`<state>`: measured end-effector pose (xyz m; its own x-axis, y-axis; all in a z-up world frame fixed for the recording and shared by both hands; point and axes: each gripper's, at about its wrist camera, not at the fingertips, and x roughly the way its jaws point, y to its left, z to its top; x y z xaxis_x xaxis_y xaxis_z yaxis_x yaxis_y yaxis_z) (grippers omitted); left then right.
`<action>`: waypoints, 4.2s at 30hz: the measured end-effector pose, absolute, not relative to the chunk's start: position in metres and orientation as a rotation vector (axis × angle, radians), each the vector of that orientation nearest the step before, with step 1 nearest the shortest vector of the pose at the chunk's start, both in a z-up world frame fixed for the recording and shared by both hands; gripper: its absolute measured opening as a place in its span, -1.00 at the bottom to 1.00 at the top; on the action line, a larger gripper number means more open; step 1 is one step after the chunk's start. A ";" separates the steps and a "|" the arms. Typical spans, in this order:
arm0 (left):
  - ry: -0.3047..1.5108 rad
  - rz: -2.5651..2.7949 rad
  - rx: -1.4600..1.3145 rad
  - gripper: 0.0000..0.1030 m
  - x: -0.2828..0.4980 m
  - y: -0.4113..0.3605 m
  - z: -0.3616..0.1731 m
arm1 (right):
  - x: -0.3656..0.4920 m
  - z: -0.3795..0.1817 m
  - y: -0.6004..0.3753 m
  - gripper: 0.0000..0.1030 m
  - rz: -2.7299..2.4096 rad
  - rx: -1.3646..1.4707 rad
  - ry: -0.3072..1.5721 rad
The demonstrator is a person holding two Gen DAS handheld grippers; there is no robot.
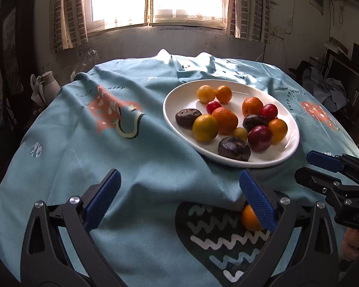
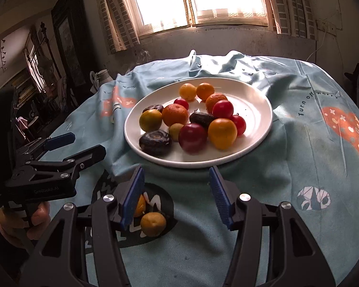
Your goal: Organize fruits
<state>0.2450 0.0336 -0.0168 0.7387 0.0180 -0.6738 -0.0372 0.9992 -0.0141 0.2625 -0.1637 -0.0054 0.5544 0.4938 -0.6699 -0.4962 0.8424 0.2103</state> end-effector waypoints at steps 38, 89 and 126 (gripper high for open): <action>0.763 -0.025 -0.081 0.94 0.227 0.041 -0.019 | 0.241 -0.022 -0.157 -0.46 0.531 -0.147 0.830; 0.682 -0.158 0.064 -0.14 0.275 -0.003 0.039 | 0.293 0.052 -0.174 -0.46 0.545 0.099 0.696; 0.701 -0.018 0.022 0.93 0.306 0.019 0.035 | 0.307 0.040 -0.179 0.20 0.543 0.043 0.712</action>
